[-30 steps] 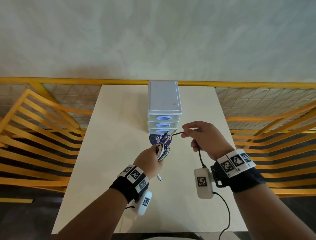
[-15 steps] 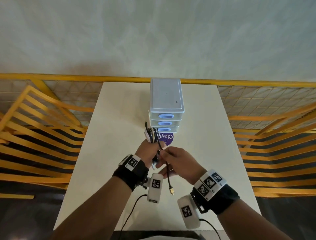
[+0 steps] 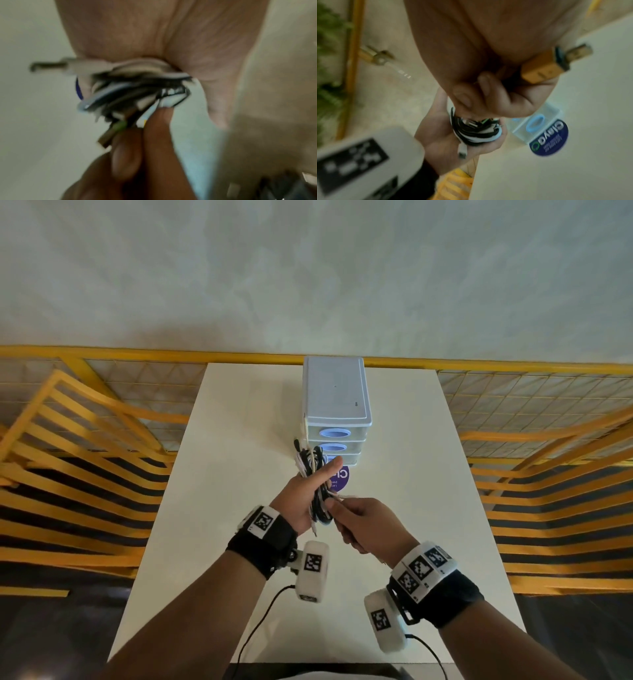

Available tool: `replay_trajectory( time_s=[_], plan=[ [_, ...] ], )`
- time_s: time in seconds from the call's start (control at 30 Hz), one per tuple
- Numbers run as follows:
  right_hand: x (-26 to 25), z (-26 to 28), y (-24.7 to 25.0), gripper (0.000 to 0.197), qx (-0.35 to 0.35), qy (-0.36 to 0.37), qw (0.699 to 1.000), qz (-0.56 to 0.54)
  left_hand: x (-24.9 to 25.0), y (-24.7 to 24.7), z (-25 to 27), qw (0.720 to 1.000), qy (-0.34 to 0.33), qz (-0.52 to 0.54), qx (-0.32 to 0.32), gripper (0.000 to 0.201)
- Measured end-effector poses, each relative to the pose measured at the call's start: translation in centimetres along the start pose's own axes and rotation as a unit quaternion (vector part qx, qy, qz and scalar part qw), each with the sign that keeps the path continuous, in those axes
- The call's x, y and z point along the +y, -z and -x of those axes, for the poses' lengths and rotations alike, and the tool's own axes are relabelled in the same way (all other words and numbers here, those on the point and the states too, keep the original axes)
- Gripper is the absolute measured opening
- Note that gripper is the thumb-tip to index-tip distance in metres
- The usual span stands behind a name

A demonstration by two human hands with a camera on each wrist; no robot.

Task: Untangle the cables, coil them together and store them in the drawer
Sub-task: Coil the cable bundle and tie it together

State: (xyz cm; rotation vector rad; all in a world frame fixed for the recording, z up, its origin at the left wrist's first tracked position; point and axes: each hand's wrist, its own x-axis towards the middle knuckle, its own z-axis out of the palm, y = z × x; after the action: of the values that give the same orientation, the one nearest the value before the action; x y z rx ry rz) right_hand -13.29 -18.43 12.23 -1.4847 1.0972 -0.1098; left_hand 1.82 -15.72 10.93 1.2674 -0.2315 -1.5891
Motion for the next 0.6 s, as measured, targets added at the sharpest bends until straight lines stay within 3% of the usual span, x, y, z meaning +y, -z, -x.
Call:
replay_trajectory(
  time_s=[0.13, 0.33, 0.47, 0.6],
  plan=[
    [-0.4, 0.2, -0.5, 0.042, 0.004, 0.053, 0.993, 0.105, -0.6, -0.3, -1.4, 0.994, -0.033, 0.057, 0.092, 0.035],
    [1.9, 0.3, -0.7, 0.039, -0.089, 0.027, 0.995, -0.02, 0.4, 1.7, -2.1, 0.976, -0.048, 0.177, 0.118, 0.043],
    [3.8, 0.3, 0.3, 0.035, -0.094, -0.011, 0.99, -0.103, 0.8, 2.9, -1.3, 0.986, -0.034, 0.164, 0.024, 0.04],
    [4.2, -0.5, 1.7, 0.024, -0.049, -0.023, 0.993, -0.109, 0.0, 3.0, -0.1, 0.992, -0.025, 0.107, -0.061, 0.026]
  ],
)
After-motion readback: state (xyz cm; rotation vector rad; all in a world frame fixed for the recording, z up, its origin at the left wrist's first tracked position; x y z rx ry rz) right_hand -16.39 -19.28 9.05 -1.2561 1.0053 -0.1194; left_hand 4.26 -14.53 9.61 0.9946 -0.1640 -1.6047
